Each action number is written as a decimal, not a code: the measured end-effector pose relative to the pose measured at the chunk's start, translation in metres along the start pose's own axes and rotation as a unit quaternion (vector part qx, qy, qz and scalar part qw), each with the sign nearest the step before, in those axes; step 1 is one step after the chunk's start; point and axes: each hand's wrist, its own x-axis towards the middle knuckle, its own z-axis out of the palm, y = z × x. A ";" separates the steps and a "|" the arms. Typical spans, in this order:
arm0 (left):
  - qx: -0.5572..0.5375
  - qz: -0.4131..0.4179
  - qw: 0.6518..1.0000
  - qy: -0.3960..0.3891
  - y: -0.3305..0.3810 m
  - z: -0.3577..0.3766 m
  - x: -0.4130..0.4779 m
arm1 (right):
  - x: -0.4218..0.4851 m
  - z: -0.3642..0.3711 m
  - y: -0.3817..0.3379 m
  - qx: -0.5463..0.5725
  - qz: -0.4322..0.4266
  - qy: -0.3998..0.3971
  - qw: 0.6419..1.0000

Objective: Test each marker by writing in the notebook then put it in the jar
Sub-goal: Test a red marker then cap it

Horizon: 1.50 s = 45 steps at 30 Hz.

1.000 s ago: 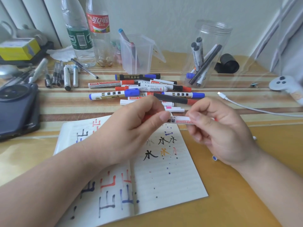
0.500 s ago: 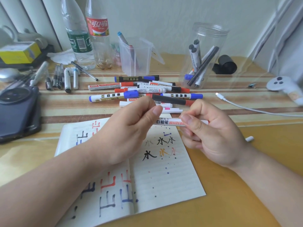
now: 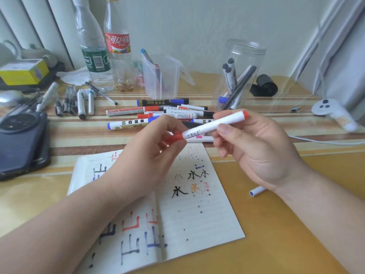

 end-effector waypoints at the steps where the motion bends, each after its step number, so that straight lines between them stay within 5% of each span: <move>1: 0.008 0.001 1.000 0.019 0.001 -0.001 0.000 | 0.002 0.005 -0.003 -0.041 -0.013 -0.005 0.999; 5: 0.029 -0.016 0.998 0.059 0.005 -0.001 0.000 | 0.024 0.021 -0.024 -0.234 -0.105 0.031 0.966; 11: 0.090 -0.002 0.995 0.050 0.005 0.000 -0.002 | 0.098 0.009 -0.068 -0.447 -0.385 0.215 0.779; 15: 0.107 0.000 0.994 0.024 0.003 0.001 -0.002 | 0.143 -0.022 -0.080 -0.478 -0.401 0.311 0.717; 19: 0.113 0.002 0.993 0.014 0.000 0.001 -0.002 | 0.169 -0.047 -0.074 -0.523 -0.328 0.331 0.713; 23: 0.113 -0.001 0.994 0.007 0.000 0.001 0.000 | 0.171 -0.054 -0.061 -0.647 -0.156 0.293 0.686; 28: 0.129 -0.015 0.992 0.002 0.001 -0.002 0.001 | 0.130 -0.035 -0.059 -0.644 -0.150 0.256 0.705; 30: 0.129 -0.023 0.991 0.002 0.001 -0.002 0.000 | 0.102 -0.025 -0.064 -0.657 -0.066 0.171 0.731; 31: 0.130 -0.027 0.991 0.005 0.001 -0.002 0.000 | 0.086 -0.020 -0.068 -0.684 0.013 0.101 0.723; 34: 0.134 -0.039 0.990 0.009 0.003 -0.002 0.001 | 0.040 -0.010 -0.079 -0.753 0.257 -0.116 0.594; 36: 0.135 -0.048 0.990 0.004 0.005 -0.003 0.001 | 0.012 -0.008 -0.081 -0.751 0.344 -0.169 0.537; 39: 0.140 -0.047 0.989 0.003 0.006 -0.004 0.000 | -0.016 -0.012 -0.073 -0.764 0.364 -0.182 0.500; 45: 0.146 -0.044 0.988 0.001 0.005 -0.006 0.000 | -0.019 -0.014 -0.051 -0.792 0.282 -0.165 0.516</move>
